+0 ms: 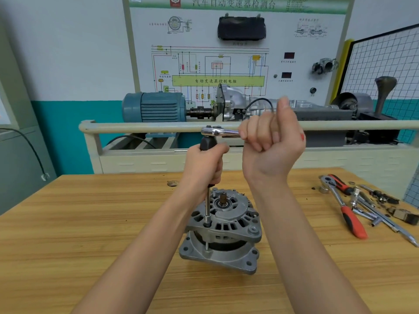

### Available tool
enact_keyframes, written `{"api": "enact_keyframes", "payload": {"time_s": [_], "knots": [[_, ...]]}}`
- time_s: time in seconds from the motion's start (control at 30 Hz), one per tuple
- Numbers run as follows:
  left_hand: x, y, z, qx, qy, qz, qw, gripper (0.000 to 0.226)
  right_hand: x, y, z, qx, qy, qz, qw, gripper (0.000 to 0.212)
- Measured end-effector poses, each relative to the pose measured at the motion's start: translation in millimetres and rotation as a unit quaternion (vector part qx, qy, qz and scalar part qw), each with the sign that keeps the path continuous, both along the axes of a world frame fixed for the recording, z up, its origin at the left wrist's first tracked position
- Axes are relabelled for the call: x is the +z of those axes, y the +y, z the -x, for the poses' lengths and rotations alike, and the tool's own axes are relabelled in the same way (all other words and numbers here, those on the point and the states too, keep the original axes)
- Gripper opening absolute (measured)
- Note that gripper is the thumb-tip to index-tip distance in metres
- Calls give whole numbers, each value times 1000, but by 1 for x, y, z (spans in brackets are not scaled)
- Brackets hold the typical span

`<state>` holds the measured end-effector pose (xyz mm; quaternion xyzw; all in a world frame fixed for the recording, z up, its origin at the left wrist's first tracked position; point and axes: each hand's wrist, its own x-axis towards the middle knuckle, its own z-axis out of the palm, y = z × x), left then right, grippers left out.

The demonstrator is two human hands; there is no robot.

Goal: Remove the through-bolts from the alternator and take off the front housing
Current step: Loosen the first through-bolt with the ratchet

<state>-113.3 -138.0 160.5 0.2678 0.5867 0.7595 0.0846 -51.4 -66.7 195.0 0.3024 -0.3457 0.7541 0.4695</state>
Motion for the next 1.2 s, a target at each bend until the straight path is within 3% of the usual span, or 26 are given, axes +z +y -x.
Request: {"api": "enact_keyframes", "payload": {"time_s": [0.1, 0.2, 0.33, 0.5, 0.6, 0.7, 0.8, 0.9, 0.97, 1.03, 1.1, 1.2], "knots": [[-4, -8, 0, 13, 15, -18, 1000, 37, 2, 13, 12, 155, -37, 63, 985, 62], [-7, -15, -1, -14, 41, -22, 999, 38, 2, 25, 25, 310, -54, 139, 939, 60], [0, -18, 0, -102, 64, -1, 993, 40, -2, 37, 37, 394, -63, 199, 895, 55], [6, -19, 6, -225, 16, 11, 974, 45, -1, 38, 33, 396, -100, 241, 880, 46], [3, -16, 6, -167, 7, 11, 986, 52, 2, 29, 20, 348, -103, 261, 894, 36], [3, -11, 2, -92, 13, 2, 996, 48, 3, 17, 3, 262, -71, 173, 947, 41], [2, -7, -3, -27, 12, -3, 1000, 45, 0, -5, -11, 86, -21, 44, 995, 45], [-1, -3, -8, 43, 23, -8, 999, 41, -6, -27, -12, -56, 50, -32, 997, 44], [-2, -3, -9, 67, 29, -11, 997, 41, -6, -33, -9, -89, 68, -57, 992, 45], [-2, -4, -8, 65, 23, -12, 998, 41, -3, -25, -6, -42, 56, -47, 996, 53], [-2, -9, -6, 28, 31, -8, 999, 40, 1, -8, -2, 71, 29, 2, 997, 58], [-1, -19, -2, -79, 57, -2, 995, 38, 4, 18, 11, 273, -41, 130, 952, 56]]}}
